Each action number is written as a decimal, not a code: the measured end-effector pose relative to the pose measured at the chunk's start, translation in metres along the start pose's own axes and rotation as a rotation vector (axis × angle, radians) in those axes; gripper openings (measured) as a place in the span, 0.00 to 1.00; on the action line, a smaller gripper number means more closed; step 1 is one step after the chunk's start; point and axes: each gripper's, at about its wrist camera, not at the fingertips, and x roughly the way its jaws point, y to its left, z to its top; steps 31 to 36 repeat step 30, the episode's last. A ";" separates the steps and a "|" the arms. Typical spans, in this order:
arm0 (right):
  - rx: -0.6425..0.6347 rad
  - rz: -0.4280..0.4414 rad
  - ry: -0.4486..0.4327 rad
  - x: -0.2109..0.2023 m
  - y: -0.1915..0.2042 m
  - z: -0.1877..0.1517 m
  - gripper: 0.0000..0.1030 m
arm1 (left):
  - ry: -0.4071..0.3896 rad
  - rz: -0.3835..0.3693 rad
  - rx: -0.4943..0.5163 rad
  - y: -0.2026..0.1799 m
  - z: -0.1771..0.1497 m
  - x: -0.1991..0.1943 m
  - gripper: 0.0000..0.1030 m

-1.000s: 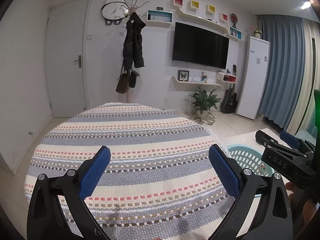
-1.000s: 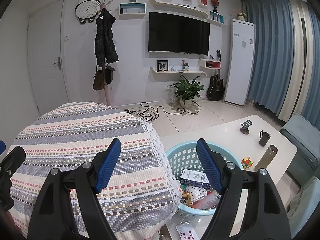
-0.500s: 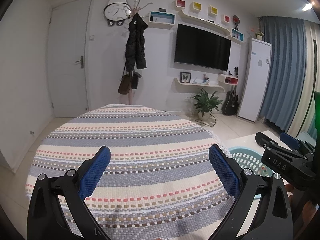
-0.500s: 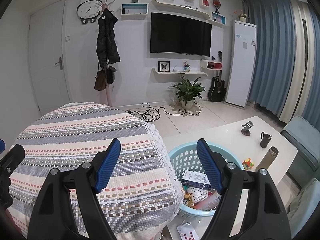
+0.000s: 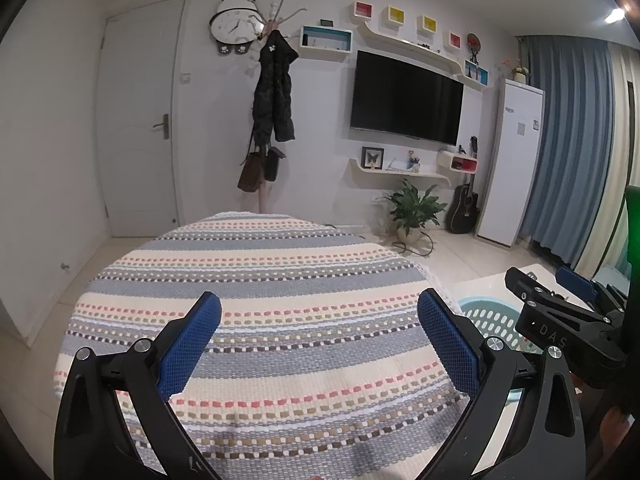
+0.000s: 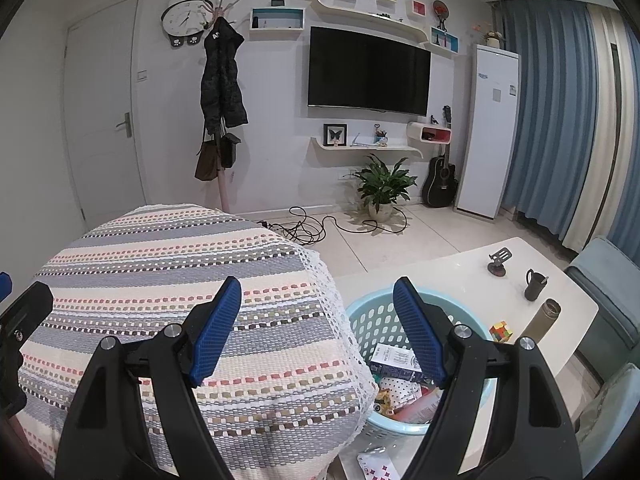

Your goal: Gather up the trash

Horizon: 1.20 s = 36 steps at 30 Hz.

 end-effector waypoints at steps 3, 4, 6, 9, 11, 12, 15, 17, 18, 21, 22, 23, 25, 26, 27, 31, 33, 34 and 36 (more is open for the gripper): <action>0.003 -0.006 0.000 0.000 -0.001 0.001 0.72 | 0.002 -0.004 0.003 0.000 0.000 0.001 0.93; 0.008 -0.008 0.001 0.000 -0.002 0.001 0.72 | 0.000 -0.006 0.007 -0.002 0.000 0.001 0.93; 0.014 -0.012 0.004 0.001 -0.005 0.001 0.72 | 0.000 -0.008 0.015 -0.004 0.000 0.001 0.93; 0.022 -0.018 0.007 0.002 -0.008 0.000 0.72 | 0.006 -0.015 0.022 -0.008 0.000 0.004 0.93; 0.024 -0.021 0.009 0.002 -0.010 -0.001 0.72 | 0.010 -0.016 0.029 -0.011 0.000 0.006 0.93; 0.026 -0.021 0.010 0.003 -0.011 -0.001 0.72 | 0.011 -0.016 0.031 -0.012 0.000 0.006 0.93; 0.033 -0.021 0.016 0.005 -0.014 -0.002 0.72 | 0.010 -0.014 0.043 -0.016 0.000 0.007 0.93; 0.035 -0.020 0.020 0.007 -0.015 -0.003 0.72 | 0.013 -0.020 0.047 -0.017 -0.001 0.009 0.93; 0.035 -0.020 0.022 0.008 -0.014 -0.003 0.72 | 0.008 -0.020 0.049 -0.017 -0.001 0.009 0.93; 0.031 -0.016 0.026 0.011 -0.013 -0.003 0.72 | 0.011 0.000 0.064 -0.018 -0.001 0.012 0.93; 0.029 -0.015 0.027 0.011 -0.011 -0.003 0.72 | 0.017 -0.003 0.061 -0.016 -0.001 0.014 0.93; 0.028 -0.012 0.028 0.013 -0.010 -0.002 0.72 | 0.025 -0.003 0.056 -0.015 -0.001 0.016 0.93; 0.024 -0.003 0.030 0.015 -0.006 0.000 0.72 | 0.034 -0.006 0.043 -0.012 0.000 0.017 0.93; 0.022 -0.001 0.030 0.016 -0.004 0.001 0.72 | 0.032 -0.006 0.042 -0.010 0.001 0.017 0.93; 0.019 0.003 0.030 0.017 -0.002 0.003 0.72 | 0.030 0.000 0.044 -0.009 0.001 0.017 0.93; 0.011 0.024 0.032 0.022 0.008 0.007 0.72 | 0.028 0.025 0.045 -0.002 0.004 0.018 0.93; 0.011 0.024 0.032 0.022 0.008 0.007 0.72 | 0.028 0.025 0.045 -0.002 0.004 0.018 0.93; 0.011 0.024 0.032 0.022 0.008 0.007 0.72 | 0.028 0.025 0.045 -0.002 0.004 0.018 0.93; 0.011 0.024 0.032 0.022 0.008 0.007 0.72 | 0.028 0.025 0.045 -0.002 0.004 0.018 0.93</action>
